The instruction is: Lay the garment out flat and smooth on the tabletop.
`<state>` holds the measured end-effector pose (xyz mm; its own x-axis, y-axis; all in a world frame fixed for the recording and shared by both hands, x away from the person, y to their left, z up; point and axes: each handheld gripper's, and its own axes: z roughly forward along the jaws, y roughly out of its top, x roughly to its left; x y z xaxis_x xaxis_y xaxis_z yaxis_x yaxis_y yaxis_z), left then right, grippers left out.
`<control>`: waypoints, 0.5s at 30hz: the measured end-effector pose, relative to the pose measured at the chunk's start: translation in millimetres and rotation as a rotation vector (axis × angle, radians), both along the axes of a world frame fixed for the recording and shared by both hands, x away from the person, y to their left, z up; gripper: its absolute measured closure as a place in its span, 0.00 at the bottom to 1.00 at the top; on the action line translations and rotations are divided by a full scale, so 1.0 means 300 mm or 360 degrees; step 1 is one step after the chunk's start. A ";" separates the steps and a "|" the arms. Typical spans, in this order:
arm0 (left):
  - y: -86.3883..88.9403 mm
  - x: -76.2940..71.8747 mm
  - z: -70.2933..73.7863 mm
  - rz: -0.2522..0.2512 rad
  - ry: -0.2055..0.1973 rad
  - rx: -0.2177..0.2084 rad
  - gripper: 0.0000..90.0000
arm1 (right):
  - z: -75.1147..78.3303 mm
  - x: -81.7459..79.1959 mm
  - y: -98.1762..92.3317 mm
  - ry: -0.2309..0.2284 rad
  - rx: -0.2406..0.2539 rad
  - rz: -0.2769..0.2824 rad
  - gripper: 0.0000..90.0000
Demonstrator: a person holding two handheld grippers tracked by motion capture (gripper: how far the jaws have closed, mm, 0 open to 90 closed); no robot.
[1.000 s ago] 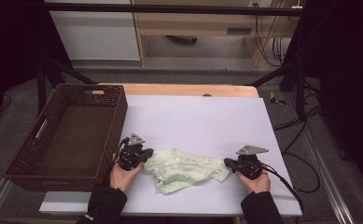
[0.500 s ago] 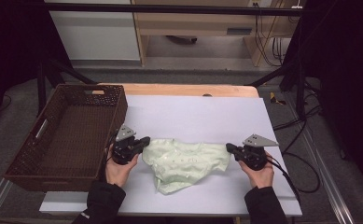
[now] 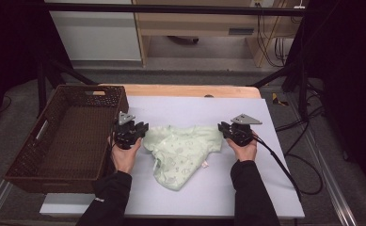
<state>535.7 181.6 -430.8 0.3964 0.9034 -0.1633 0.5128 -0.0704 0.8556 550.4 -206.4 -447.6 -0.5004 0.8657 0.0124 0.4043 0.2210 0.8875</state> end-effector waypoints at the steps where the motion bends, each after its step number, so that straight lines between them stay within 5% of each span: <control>1: 0.001 -0.012 0.005 -0.0033 -0.0005 -0.0031 0.72 | -0.006 -0.004 0.004 0.0011 0.0002 0.0000 0.76; 4: 0.004 -0.052 0.025 -0.0134 -0.0007 -0.0118 0.54 | -0.003 -0.042 0.000 0.0014 0.0059 0.0023 0.59; 7: 0.003 -0.080 0.039 -0.0205 0.0006 -0.0119 0.43 | 0.007 -0.080 -0.008 0.0005 0.0098 0.0045 0.48; 8: 0.001 -0.101 0.044 -0.0260 0.0014 -0.0121 0.35 | 0.016 -0.132 -0.013 0.0039 0.0182 0.0083 0.35; 12: -0.009 -0.182 0.040 -0.0433 0.0042 -0.0144 0.33 | 0.020 -0.217 -0.022 0.0088 0.0261 0.0184 0.18; 15: -0.005 -0.205 0.033 -0.0488 0.0053 -0.0150 0.30 | 0.021 -0.250 -0.023 0.0115 0.0273 0.0202 0.13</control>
